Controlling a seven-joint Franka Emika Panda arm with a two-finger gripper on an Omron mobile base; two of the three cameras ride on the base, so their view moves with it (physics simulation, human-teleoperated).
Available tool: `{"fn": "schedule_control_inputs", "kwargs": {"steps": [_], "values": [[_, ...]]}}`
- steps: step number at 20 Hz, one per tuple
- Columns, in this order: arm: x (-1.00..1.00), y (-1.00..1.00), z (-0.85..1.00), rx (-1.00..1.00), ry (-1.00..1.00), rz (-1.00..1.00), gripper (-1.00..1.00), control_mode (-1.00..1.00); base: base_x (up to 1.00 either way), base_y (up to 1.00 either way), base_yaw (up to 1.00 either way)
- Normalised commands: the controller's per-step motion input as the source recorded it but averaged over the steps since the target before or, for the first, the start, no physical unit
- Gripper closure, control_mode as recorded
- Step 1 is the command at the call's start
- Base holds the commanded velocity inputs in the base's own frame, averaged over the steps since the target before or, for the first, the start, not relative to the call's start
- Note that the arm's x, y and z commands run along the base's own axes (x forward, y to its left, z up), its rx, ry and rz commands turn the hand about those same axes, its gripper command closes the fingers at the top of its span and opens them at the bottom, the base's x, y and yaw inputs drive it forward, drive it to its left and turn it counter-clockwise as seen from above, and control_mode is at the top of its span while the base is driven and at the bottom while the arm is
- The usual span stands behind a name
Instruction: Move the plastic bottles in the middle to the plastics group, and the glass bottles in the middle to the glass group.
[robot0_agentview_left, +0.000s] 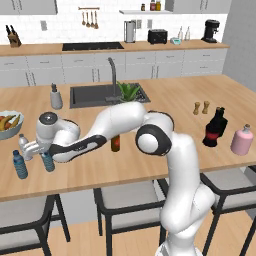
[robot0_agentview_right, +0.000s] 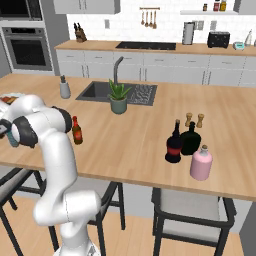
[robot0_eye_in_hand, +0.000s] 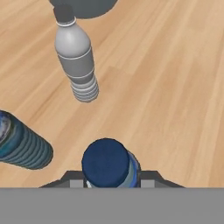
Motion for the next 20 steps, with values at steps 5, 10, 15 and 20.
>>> {"fn": "schedule_control_inputs", "kwargs": {"steps": [5, 10, 15, 20], "values": [[0.19, 0.04, 0.0, 0.0, -0.04, 0.0, 1.0, -1.0, 0.0, 0.0, 0.0], [0.22, 0.02, 0.0, 0.0, -0.03, 0.0, 1.0, -1.0, 0.0, 0.0, 0.0], [0.04, 0.0, -0.05, 0.0, 0.0, 0.0, 1.0, -1.0, 0.0, 0.0, 0.0], [0.0, 0.0, -0.21, 0.0, 0.02, 0.0, 1.0, -1.0, 0.0, 0.0, 0.0]]}}
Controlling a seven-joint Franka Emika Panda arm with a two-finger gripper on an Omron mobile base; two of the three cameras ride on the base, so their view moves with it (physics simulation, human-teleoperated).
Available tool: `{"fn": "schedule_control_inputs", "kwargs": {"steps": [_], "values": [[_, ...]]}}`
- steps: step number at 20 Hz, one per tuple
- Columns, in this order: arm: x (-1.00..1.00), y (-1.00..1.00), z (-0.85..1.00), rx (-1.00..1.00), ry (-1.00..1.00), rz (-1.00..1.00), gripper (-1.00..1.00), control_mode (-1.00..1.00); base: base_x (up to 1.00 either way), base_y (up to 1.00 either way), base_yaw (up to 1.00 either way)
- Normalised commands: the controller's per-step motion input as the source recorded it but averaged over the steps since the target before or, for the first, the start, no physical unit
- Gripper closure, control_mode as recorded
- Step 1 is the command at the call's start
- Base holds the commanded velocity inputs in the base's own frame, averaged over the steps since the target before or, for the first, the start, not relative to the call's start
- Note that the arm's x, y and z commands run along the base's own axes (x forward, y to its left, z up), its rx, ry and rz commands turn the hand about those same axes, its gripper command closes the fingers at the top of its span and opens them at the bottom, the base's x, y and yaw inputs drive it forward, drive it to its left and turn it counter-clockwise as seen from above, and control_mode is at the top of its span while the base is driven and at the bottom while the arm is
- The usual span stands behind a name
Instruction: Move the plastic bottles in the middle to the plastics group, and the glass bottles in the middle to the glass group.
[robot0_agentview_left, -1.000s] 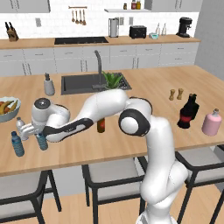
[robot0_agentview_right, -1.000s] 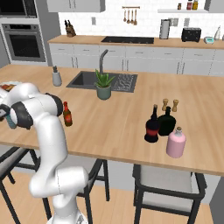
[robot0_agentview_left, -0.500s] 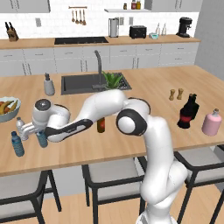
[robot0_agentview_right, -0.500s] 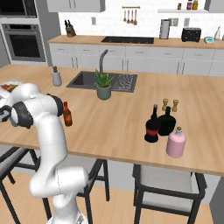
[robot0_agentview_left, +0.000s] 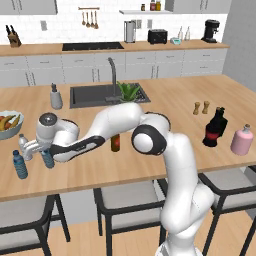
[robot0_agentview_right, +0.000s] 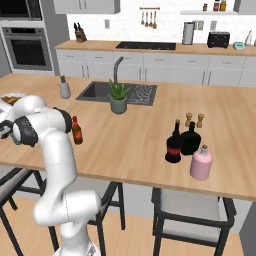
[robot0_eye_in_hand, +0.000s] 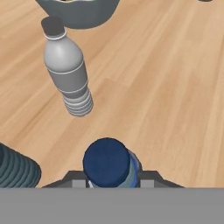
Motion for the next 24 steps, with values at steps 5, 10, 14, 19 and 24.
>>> {"fn": "schedule_control_inputs", "kwargs": {"steps": [5, 10, 14, 19, 24], "values": [[0.0, 0.0, -0.06, 0.0, 0.0, 0.0, 1.0, -1.0, 0.0, 0.0, 0.0], [0.0, 0.0, 0.0, 0.0, 0.0, 0.0, -1.0, -1.0, 0.0, 0.0, 0.0], [0.0, 0.0, 0.0, 0.0, 0.0, 0.0, -1.0, -1.0, 0.0, 0.0, 0.0], [0.0, 0.0, 0.0, 0.0, 0.0, 0.0, -1.0, -1.0, 0.0, 0.0, 0.0], [0.0, 0.0, 0.0, 0.0, 0.0, 0.0, -1.0, -1.0, 0.0, 0.0, 0.0]]}}
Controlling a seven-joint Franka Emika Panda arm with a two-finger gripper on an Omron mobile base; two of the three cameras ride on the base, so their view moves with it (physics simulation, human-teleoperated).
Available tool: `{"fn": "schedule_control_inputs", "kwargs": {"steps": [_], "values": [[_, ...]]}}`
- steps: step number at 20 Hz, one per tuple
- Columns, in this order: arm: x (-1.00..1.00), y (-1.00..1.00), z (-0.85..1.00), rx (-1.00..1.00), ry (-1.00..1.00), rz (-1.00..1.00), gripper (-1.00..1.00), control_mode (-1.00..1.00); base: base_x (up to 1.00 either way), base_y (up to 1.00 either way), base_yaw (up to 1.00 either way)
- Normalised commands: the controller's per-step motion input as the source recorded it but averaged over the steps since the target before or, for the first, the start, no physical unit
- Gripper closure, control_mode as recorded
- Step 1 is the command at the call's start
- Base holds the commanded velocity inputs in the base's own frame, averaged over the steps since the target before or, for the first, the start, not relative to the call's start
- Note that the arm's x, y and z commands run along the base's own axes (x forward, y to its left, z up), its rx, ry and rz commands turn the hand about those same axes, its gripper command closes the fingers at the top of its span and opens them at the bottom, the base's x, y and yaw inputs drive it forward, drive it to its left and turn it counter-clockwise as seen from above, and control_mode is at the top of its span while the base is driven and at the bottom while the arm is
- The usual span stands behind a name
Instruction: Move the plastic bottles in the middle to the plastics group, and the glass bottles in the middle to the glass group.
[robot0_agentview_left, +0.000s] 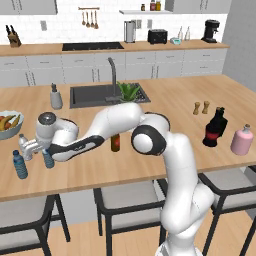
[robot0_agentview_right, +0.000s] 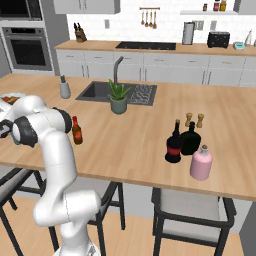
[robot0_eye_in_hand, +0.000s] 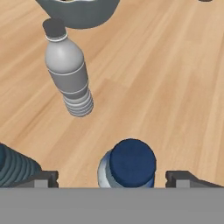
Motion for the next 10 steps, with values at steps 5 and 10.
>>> {"fn": "schedule_control_inputs", "kwargs": {"steps": [5, 10], "values": [[0.0, -0.09, 0.2, 0.0, 0.0, 0.0, -1.0, -1.0, 0.0, 0.0, 0.0], [0.0, -0.05, 0.49, 0.0, 0.0, -0.01, -1.0, -1.0, 0.0, 0.0, 0.0]]}}
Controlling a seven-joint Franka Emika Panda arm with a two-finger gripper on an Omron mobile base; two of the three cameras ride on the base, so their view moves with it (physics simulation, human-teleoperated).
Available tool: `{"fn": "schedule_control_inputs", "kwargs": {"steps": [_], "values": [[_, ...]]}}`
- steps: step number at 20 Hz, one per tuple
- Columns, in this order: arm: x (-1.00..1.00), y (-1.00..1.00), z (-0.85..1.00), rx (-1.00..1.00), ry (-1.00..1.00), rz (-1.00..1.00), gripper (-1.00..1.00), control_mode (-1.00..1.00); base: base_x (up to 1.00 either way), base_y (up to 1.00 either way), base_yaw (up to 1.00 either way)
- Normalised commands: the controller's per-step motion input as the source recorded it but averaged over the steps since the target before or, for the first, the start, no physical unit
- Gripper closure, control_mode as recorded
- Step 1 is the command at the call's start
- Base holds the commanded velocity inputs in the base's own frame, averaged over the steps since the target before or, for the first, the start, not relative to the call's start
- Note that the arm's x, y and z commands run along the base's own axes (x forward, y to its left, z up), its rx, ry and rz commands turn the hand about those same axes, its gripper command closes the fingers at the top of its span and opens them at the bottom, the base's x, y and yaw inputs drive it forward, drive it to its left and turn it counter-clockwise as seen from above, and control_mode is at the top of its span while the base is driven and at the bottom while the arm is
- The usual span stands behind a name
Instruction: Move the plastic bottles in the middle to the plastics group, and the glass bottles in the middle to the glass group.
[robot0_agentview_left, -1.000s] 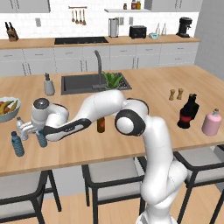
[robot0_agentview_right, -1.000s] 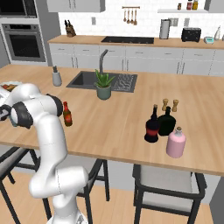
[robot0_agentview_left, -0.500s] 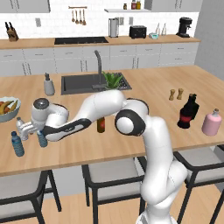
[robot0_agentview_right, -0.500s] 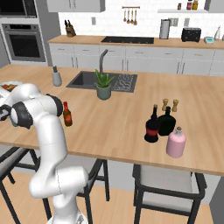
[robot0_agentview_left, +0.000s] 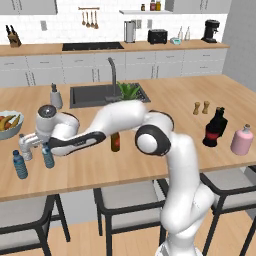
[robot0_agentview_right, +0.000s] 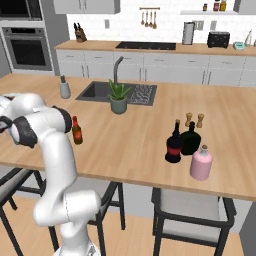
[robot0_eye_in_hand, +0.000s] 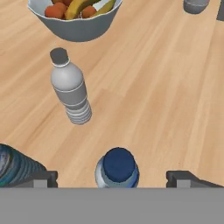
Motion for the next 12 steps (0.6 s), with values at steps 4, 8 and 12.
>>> {"fn": "schedule_control_inputs", "kwargs": {"steps": [4, 8, 12], "values": [[-0.29, -0.49, 0.32, 0.0, 0.0, -0.03, -1.0, -1.0, 0.0, 0.0, 0.0], [-0.38, -0.89, 0.07, 0.0, 0.03, -0.15, -1.0, -1.0, 0.0, 0.0, 0.0], [-0.22, -0.98, 0.0, 0.0, 0.04, -0.2, -1.0, -1.0, 0.0, 0.0, 0.0]]}}
